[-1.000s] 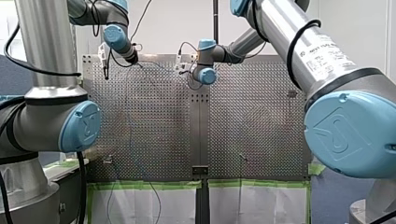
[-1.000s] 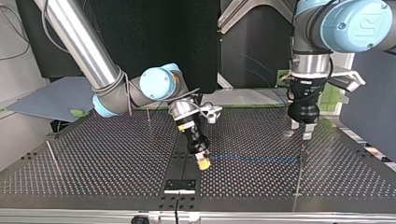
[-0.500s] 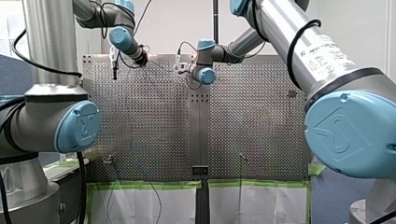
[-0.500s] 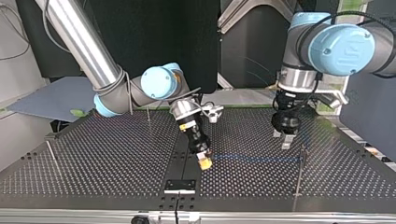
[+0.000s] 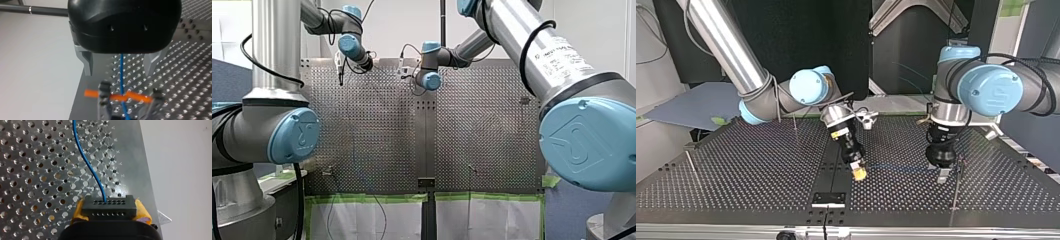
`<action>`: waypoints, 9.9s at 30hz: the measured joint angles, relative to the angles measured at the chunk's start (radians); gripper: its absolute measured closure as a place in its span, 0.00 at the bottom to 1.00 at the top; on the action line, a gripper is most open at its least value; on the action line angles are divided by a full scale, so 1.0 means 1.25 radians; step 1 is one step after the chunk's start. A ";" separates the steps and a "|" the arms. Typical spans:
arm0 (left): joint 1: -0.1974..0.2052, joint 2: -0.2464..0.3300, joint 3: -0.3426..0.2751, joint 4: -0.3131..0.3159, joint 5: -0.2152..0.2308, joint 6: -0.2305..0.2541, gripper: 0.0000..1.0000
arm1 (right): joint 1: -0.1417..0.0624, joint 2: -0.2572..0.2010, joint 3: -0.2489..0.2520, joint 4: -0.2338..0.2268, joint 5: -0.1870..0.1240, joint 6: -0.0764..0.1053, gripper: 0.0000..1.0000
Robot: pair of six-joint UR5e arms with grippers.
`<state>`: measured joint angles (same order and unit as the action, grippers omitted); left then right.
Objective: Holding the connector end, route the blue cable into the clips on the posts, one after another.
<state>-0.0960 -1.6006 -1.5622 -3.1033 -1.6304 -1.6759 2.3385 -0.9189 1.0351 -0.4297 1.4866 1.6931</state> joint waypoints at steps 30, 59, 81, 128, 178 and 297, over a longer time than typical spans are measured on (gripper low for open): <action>0.029 -0.059 0.013 0.049 0.058 -0.053 0.08 | -0.004 0.000 0.000 0.003 -0.002 0.004 1.00; 0.015 -0.052 0.013 0.050 0.023 -0.015 1.00 | -0.005 0.000 0.000 0.005 -0.005 0.005 1.00; -0.002 -0.052 0.013 0.034 -0.012 -0.026 1.00 | -0.008 0.000 0.001 0.007 -0.007 0.007 1.00; -0.119 -0.179 -0.038 0.039 -0.087 -0.053 1.00 | -0.032 0.035 0.145 0.003 0.012 0.004 1.00; -0.295 -0.401 -0.092 0.212 -0.188 -0.090 1.00 | -0.110 0.042 0.492 -0.213 0.095 -0.014 1.00; -0.587 -0.909 0.282 0.534 -0.405 -0.190 1.00 | -0.419 0.228 0.680 -0.437 -0.017 -0.090 1.00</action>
<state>-0.8301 -2.7370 -1.2102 -2.4361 -2.1363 -1.9135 1.8154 -0.6345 1.8855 -0.9757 1.4647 1.5809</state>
